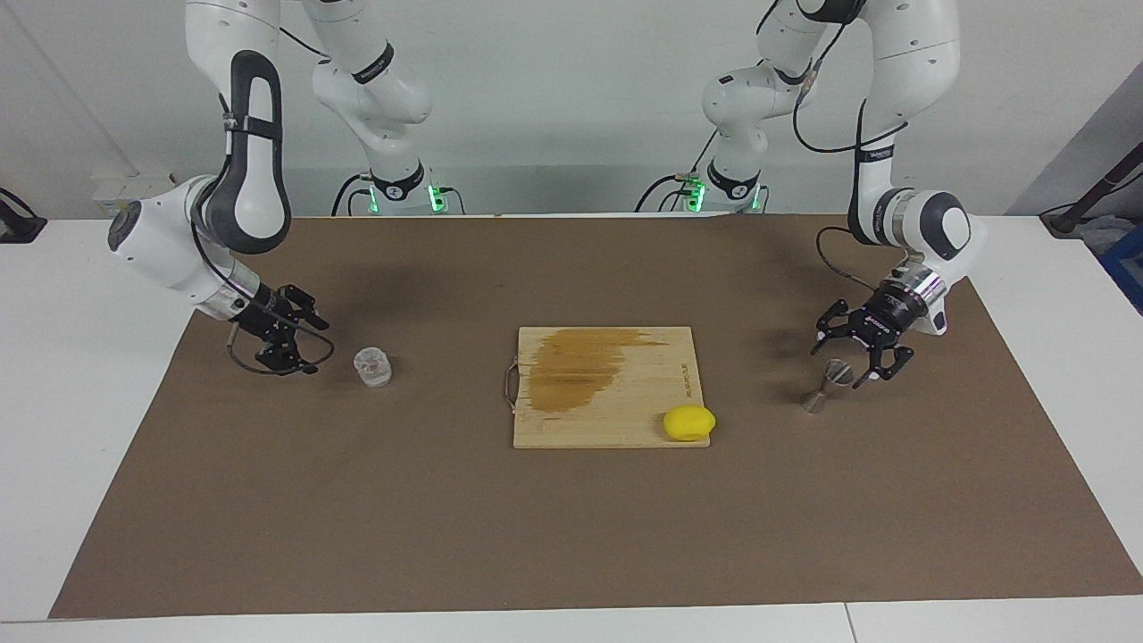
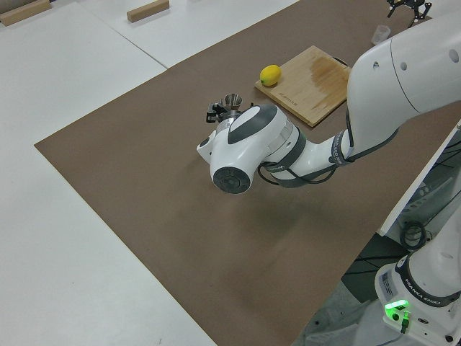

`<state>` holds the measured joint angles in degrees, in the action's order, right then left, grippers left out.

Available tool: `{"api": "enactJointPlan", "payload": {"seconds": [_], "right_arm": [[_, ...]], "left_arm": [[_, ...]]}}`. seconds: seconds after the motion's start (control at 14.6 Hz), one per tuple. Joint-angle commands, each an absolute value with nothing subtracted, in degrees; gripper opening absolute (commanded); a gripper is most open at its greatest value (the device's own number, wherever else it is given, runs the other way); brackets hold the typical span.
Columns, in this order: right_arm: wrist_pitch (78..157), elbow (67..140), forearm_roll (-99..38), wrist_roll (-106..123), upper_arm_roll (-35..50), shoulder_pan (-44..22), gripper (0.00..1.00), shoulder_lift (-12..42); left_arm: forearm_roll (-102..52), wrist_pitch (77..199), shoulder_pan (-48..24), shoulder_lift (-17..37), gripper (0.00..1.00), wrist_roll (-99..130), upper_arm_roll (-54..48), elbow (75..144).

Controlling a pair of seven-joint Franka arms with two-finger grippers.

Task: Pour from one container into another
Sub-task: 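Grasp the metal cup with the left gripper while the right gripper approaches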

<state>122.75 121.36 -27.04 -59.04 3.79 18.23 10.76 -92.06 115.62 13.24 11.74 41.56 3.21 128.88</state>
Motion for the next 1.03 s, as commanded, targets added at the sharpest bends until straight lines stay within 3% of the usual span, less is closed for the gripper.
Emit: {"api": "enactJointPlan", "payload": {"seconds": [0.0,0.21,0.55,0.75,0.96], "right_arm": [[123.2,117.3,-28.9,-55.3,4.3,19.1,0.97,15.4],[122.2,114.8,-31.0,-54.2,4.3,19.4,0.97,18.2],[122.6,115.0,-31.5,-48.1,4.3,19.0,0.97,19.6],[122.7,115.0,-31.6,-47.2,4.3,19.0,0.98,19.4],[122.7,115.0,-31.7,-46.8,4.3,18.2,0.97,19.0]], "left_arm": [[-94.3,116.7,12.3,11.8,0.81,40.6,3.6,129.1],[-94.6,116.8,12.0,11.7,0.75,40.6,3.6,129.1],[-94.7,117.0,12.0,11.7,0.53,40.6,3.6,129.1],[-94.7,117.2,12.0,11.8,0.0,40.9,3.6,128.9],[-94.7,116.4,12.3,11.8,0.0,41.4,3.5,128.1]]}}
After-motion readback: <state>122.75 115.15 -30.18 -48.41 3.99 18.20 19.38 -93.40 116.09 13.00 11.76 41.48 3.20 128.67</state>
